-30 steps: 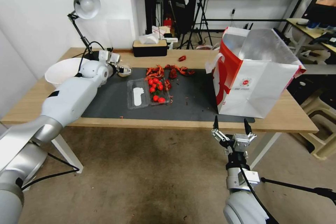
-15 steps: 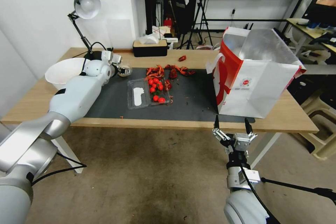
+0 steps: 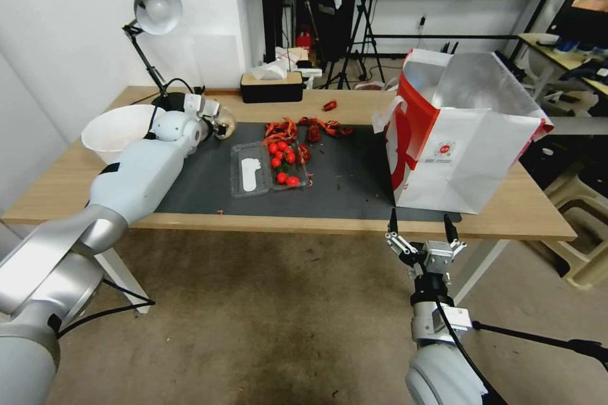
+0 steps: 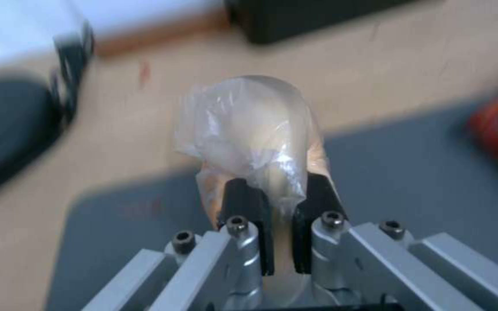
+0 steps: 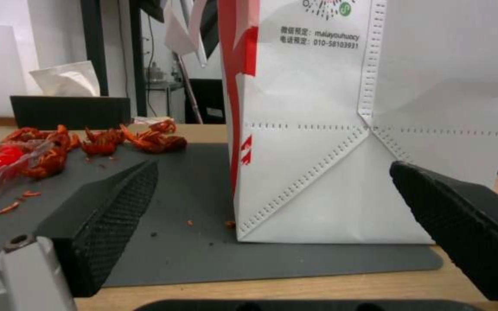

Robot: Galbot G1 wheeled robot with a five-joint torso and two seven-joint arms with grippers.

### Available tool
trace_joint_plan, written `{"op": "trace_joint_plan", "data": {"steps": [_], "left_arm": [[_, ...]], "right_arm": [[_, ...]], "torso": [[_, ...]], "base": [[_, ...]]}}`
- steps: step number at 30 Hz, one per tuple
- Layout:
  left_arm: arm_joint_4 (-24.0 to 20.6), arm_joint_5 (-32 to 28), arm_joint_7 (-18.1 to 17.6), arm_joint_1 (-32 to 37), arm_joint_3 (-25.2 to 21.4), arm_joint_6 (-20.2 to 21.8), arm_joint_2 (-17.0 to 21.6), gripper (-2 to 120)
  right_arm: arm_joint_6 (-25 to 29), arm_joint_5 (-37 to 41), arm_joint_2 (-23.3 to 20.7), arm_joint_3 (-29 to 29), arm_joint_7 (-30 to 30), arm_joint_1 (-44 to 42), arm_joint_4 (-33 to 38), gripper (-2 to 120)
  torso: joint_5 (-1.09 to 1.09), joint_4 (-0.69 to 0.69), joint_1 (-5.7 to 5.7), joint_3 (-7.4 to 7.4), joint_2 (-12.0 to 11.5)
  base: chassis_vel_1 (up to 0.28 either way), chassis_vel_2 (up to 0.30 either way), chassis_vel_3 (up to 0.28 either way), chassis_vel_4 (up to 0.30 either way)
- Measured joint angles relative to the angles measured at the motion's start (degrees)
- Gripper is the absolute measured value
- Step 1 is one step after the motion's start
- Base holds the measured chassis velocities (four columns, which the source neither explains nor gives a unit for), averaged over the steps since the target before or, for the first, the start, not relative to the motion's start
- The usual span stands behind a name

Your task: Pick up the trash from the table and place it into the takeout bag.

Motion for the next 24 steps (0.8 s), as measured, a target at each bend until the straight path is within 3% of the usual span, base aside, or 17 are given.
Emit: {"op": "trace_joint_plan", "data": {"steps": [2,4,9,13,14,17,24], "left_arm": [[-1.1,-0.7,0.3,-0.2,0.0,-1.3,0.3,3],[-4.9,-2.8,2.7,-1.0,0.3,-5.7,1.1,3],[-11.3,-7.3,7.0,-3.0,3.2,-10.5,1.8,3],[-16.7,-14.4,17.8,-7.1,9.3,-16.3,0.6,3],[-16.7,-14.4,17.8,-7.1,9.3,-16.3,0.6,3],[-18.3,-18.2,22.8,-10.6,13.2,-18.2,-2.0,3],[-17.2,-22.3,26.5,-16.4,18.0,-19.4,-8.2,3]], "right_arm": [[0.0,0.0,0.0,0.0,0.0,0.0,0.0,100],[0.0,0.0,0.0,-0.2,0.0,0.1,0.0,100],[0.0,-0.1,0.2,-0.4,-0.1,0.1,0.0,100],[0.0,-0.3,0.3,-0.4,-0.1,0.0,0.0,100],[0.0,-0.3,0.3,-0.4,-0.1,0.0,0.0,100],[0.1,-0.3,0.3,-0.2,-0.1,-0.3,0.3,100],[0.4,-0.5,0.6,0.1,0.0,-0.7,0.5,100]], "torso": [[0.00,0.01,0.00,0.00,0.0],[0.02,0.00,0.00,0.00,0.0],[0.03,-0.03,0.00,-0.01,0.0],[0.04,-0.02,-0.02,0.00,0.0],[0.04,-0.02,-0.02,0.00,0.0],[0.04,-0.02,-0.02,-0.01,0.0],[0.04,-0.03,-0.01,0.00,0.0]], "base": [[0.000,0.000,0.000,0.000],[0.000,0.000,0.000,0.000],[0.000,0.000,0.000,0.000],[0.000,0.000,0.000,0.000],[0.000,0.000,0.000,0.000],[0.000,0.000,0.000,0.000],[0.000,0.000,0.000,0.000]]}}
